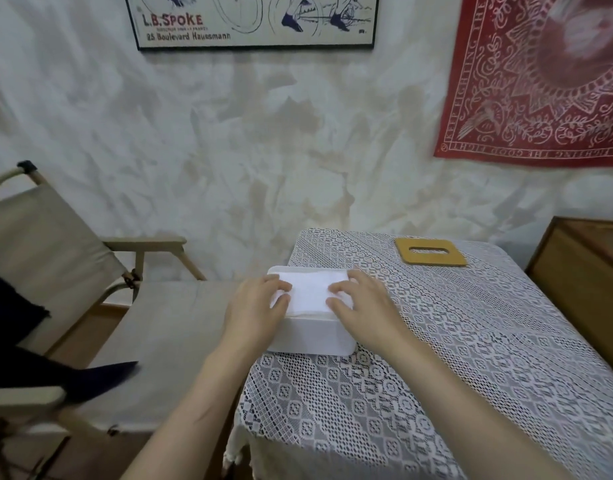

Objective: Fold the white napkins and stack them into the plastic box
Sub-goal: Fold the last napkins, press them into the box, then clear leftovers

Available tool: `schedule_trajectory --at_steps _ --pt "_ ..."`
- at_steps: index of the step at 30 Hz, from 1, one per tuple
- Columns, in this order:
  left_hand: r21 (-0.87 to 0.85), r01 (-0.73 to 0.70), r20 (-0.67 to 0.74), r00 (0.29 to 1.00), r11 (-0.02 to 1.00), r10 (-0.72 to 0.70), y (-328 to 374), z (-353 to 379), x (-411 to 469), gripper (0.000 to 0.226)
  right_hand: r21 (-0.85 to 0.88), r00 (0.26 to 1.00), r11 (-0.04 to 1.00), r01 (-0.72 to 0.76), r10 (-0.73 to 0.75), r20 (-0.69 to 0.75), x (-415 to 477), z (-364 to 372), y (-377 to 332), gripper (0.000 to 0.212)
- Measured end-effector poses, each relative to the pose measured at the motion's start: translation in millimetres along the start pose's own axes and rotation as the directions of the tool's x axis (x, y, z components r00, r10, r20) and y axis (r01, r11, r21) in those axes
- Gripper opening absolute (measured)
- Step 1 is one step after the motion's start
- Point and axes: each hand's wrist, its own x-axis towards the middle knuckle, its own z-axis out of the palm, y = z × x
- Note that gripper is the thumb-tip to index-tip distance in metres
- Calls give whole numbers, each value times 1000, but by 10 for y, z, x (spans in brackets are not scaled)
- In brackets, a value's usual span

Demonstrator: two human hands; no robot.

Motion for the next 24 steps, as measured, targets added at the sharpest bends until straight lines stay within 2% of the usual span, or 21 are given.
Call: schedule_trajectory --at_steps 4,7,12,15,21,24 --pt "-123 46 5 999 991 -46 8 8 -95 24 61 995 996 -67 62 74 -7 1 -8 41" --pt "-229 115 73 992 967 -101 27 8 -190 30 146 991 983 -116 104 83 -38 19 36 51" --pt "-337 230 151 970 913 -189 -16 56 -318 68 308 987 942 -136 100 129 -255 61 196 78" --pt "-381 227 123 973 896 -195 37 74 -357 83 327 991 939 -109 76 114 -332 79 255 82" --pt "-431 166 106 985 887 -133 429 122 -433 78 377 993 919 -117 120 16 -490 -175 466 79" --pt "-365 149 122 986 919 -111 711 258 -491 65 334 989 934 -130 145 -22 -659 -385 685 78"
